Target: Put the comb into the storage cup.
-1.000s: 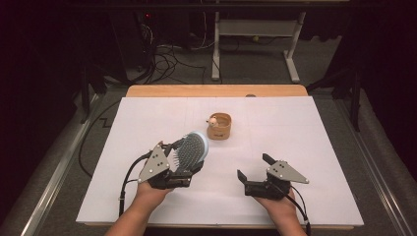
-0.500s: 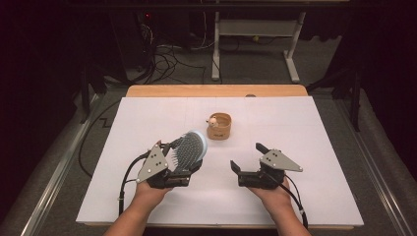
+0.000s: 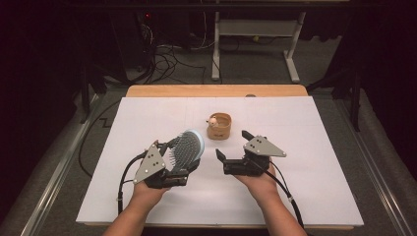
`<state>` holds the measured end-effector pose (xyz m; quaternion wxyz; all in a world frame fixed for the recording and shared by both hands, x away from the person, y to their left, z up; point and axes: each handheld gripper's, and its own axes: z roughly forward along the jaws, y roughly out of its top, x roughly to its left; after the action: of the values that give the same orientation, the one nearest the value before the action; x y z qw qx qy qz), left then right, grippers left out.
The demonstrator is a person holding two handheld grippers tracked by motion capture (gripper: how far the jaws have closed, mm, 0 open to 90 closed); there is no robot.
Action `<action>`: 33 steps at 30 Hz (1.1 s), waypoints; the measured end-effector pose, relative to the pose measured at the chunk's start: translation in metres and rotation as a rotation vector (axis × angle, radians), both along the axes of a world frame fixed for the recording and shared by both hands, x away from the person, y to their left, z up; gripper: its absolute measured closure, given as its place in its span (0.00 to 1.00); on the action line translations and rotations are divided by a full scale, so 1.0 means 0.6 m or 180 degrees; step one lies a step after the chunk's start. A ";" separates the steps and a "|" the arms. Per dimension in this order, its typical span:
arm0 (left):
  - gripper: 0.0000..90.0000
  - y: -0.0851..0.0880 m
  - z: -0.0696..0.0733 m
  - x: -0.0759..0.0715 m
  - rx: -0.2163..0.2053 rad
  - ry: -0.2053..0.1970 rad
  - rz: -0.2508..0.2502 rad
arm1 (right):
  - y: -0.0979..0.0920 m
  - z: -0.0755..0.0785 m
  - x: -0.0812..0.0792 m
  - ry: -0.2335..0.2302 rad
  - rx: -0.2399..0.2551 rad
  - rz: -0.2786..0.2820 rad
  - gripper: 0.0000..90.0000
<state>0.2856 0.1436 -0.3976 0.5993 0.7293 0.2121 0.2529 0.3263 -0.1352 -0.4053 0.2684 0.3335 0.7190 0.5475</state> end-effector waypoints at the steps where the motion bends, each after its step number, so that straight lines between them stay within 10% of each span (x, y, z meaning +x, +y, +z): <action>1: 0.22 0.000 0.000 -0.001 0.0004 -0.0011 0.0005 | 0.005 -0.002 0.002 -0.0004 0.0010 0.0030 0.00; 10: 0.22 -0.008 0.000 -0.009 0.0030 -0.0035 -0.0011 | 0.004 -0.019 -0.018 0.0099 0.0000 0.0105 0.00; 33: 0.22 -0.021 -0.004 -0.017 0.0132 -0.0075 0.0017 | 0.000 0.033 -0.057 -0.0025 0.0322 0.0324 0.01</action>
<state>0.2755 0.1308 -0.4002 0.5858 0.7380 0.2017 0.2675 0.2924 -0.1351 -0.3856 0.2259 0.3074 0.7054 0.5974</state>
